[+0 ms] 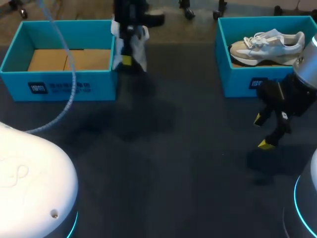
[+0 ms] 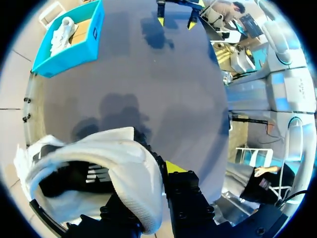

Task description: Take the shoe out of the shoebox, open the shoe tongue, remove and reinsert the insole, then place the shoe into the shoebox

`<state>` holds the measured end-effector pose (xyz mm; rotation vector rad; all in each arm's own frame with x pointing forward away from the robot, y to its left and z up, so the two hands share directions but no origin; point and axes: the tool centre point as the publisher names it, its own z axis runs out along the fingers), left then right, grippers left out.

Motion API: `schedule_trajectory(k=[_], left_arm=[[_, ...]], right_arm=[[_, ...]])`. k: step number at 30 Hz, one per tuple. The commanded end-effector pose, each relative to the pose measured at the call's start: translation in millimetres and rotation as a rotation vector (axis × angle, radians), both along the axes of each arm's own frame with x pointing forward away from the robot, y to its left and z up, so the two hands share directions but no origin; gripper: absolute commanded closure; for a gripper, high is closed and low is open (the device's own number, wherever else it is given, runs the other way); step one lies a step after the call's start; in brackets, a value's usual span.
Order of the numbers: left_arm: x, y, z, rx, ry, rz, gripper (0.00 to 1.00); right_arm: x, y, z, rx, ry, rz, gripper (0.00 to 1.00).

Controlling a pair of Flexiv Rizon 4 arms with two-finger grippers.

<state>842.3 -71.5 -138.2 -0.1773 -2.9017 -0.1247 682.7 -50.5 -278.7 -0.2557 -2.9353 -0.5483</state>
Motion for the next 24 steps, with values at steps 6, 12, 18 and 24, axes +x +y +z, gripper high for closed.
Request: schedule_trajectory(k=[6,12,18,24], left_arm=[[46.2,102.3,7.1,-0.088,0.016,0.047,1.0],[66.1,152.6,1.7,-0.091,-0.003,0.011,1.0],[84.1,198.5,-1.8,-0.073,-0.013,-0.082,1.0],[107.6,242.0,-0.6,-0.062,0.008,-0.323,1.0]], right_arm=[[-0.5,0.0,-0.1,-0.001,0.0,0.0,0.0],[-0.5,0.0,-0.1,-0.001,0.0,0.0,0.0],[-0.5,0.0,-0.1,-0.001,0.0,0.0,0.0],[-0.5,0.0,-0.1,-0.001,0.0,0.0,0.0]])
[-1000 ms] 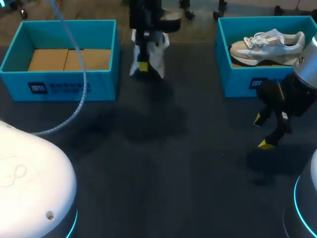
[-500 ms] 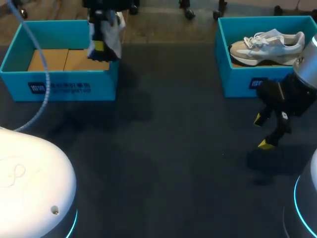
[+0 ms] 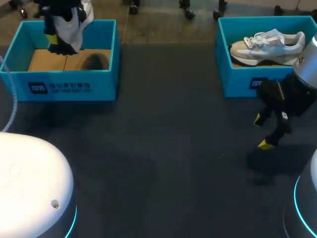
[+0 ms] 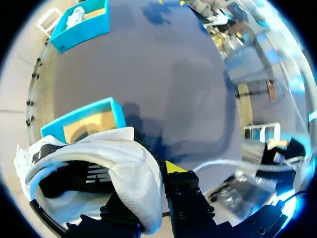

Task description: Take the shoe out of the shoebox, open the shoe tongue, remove and reinsert the insole, then place the shoe into the shoebox

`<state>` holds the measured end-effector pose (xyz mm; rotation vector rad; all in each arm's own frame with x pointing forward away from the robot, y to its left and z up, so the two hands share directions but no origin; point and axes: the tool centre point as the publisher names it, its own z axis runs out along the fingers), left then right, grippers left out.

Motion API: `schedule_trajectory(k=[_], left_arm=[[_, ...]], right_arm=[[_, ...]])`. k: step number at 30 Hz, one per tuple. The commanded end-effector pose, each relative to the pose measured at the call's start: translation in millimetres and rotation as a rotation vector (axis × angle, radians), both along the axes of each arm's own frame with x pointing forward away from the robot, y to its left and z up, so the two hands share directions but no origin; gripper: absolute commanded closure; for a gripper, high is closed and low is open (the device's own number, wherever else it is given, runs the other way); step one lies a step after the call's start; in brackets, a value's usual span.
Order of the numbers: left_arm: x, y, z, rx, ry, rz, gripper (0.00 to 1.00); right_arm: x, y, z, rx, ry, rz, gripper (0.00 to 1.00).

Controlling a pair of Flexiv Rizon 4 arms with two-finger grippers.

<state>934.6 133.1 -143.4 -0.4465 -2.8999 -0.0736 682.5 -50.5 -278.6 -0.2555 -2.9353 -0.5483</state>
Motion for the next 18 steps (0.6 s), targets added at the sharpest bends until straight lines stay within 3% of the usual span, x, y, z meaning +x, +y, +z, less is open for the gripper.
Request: schedule_trajectory(k=[1,2,15,18], left_arm=[[17.1,44.3,5.7,-0.003,0.034,-0.246,1.0],[21.0,51.7,5.9,0.007,0.047,-0.293,1.0],[21.0,51.7,5.9,0.007,0.047,-0.293,1.0],[41.8,69.9,5.5,0.015,0.03,-0.457,1.0]], right_arm=[[-0.4,0.0,-0.2,-0.001,0.0,0.0,0.0],[-0.4,0.0,-0.2,-0.001,0.0,0.0,0.0],[-0.4,0.0,-0.2,-0.001,0.0,0.0,0.0],[-0.4,0.0,-0.2,-0.001,0.0,0.0,0.0]])
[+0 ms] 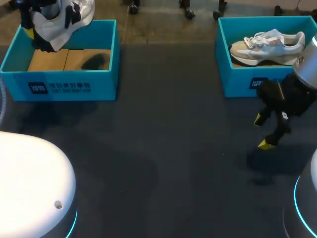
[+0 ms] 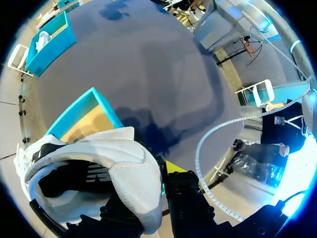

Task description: Take the shoe out of the shoebox, open the shoe tongue, remove and reinsert the insole, then place the shoe into the shoebox

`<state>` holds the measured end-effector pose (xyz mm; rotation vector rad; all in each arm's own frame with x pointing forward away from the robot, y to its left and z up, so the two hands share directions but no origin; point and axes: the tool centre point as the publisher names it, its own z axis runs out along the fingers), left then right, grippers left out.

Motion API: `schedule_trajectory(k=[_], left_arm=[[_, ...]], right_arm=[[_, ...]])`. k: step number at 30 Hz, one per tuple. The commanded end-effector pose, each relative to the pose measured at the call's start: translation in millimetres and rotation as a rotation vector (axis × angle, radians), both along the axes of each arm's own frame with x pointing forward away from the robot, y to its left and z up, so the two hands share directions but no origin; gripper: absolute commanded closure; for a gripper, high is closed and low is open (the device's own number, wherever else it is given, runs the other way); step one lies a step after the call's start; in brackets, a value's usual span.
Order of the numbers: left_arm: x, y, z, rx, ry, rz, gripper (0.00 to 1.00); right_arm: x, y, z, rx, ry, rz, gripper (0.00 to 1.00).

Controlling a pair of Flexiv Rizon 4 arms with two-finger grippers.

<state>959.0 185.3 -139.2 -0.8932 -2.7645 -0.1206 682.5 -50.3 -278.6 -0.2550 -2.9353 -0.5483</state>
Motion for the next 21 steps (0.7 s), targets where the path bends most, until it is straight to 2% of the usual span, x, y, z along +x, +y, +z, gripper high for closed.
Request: schedule_trajectory(k=[1,4,7,8,9,18,21], left_arm=[[23.5,24.5,1.4,-0.001,-0.006,-0.205,1.0],[45.2,44.2,-2.0,0.025,0.009,-0.34,1.0],[63.4,68.3,-7.1,0.063,0.043,-0.67,1.0],[70.5,75.5,-8.2,0.07,0.059,-0.72,1.0],[80.2,78.5,-8.6,0.089,0.062,-0.656,1.0],[80.2,78.5,-8.6,0.089,0.062,-0.656,1.0],[87.2,78.4,-18.5,0.078,0.036,-0.81,1.0]], right_arm=[[-0.3,-0.2,-0.2,-0.001,0.0,0.0,0.0],[-0.3,-0.2,-0.2,-0.001,0.0,0.0,0.0],[-0.3,-0.2,-0.2,-0.001,0.0,0.0,0.0],[-0.3,-0.2,-0.2,-0.001,0.0,0.0,0.0],[-0.3,-0.2,-0.2,-0.001,0.0,0.0,0.0],[-0.3,-0.2,-0.2,-0.001,0.0,0.0,0.0],[-0.3,-0.2,-0.2,-0.001,0.0,0.0,0.0]])
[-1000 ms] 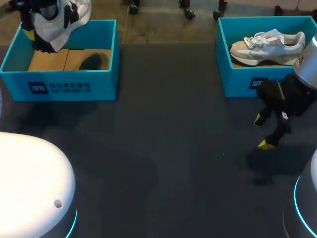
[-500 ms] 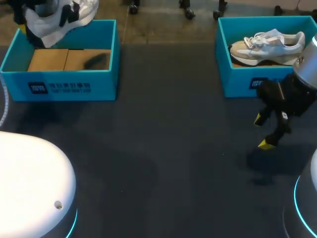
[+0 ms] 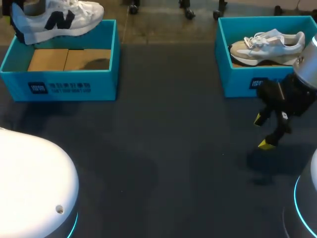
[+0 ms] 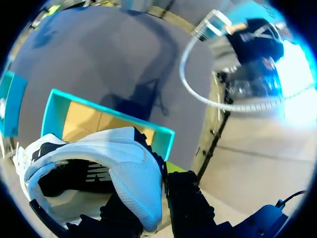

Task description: Take the shoe out of the shoebox, open the shoe tongue, remove and reinsert the insole, then place the shoe into the shoebox

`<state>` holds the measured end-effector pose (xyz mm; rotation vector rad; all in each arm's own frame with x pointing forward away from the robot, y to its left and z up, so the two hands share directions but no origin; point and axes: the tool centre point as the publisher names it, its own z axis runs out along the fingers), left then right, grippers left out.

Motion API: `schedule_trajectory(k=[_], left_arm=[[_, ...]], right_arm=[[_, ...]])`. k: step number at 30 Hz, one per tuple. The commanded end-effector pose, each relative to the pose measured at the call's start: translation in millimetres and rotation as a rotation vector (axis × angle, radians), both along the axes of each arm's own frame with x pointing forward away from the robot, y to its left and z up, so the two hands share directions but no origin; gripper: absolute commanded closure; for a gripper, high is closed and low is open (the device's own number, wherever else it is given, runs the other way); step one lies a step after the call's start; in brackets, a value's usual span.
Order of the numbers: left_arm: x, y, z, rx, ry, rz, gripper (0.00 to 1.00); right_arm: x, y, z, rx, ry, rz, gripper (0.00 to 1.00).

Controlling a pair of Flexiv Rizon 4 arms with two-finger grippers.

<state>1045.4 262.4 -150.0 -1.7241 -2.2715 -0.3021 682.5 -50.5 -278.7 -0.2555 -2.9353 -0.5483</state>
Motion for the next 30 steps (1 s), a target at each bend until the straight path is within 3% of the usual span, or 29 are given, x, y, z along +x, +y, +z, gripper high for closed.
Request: schedule_trajectory(k=[1,5,7,16,19,26,30], left_arm=[[2.7,3.1,-7.7,-0.045,-0.012,-0.178,1.0],[21.5,19.4,-8.5,-0.176,0.033,-0.312,1.0],[29.8,24.7,-12.1,-0.157,0.055,-0.255,1.0],[29.8,24.7,-12.1,-0.157,0.055,-0.255,1.0],[41.2,23.3,-32.1,-0.172,0.058,-0.266,1.0],[44.5,28.6,-61.8,-0.161,0.054,-0.295,1.0],[45.6,36.7,-66.7,-0.174,0.105,-0.344,1.0]], right_arm=[[-0.4,0.0,-0.2,-0.001,0.0,0.0,0.0],[-0.4,0.0,-0.2,-0.001,0.0,0.0,0.0],[-0.4,0.0,-0.2,-0.001,0.0,0.0,0.0],[-0.4,0.0,-0.2,-0.001,0.0,0.0,0.0],[-0.4,0.0,-0.2,-0.001,0.0,0.0,0.0],[-0.4,0.0,-0.2,-0.001,0.0,0.0,0.0],[-0.4,0.0,-0.2,-0.001,0.0,0.0,0.0]])
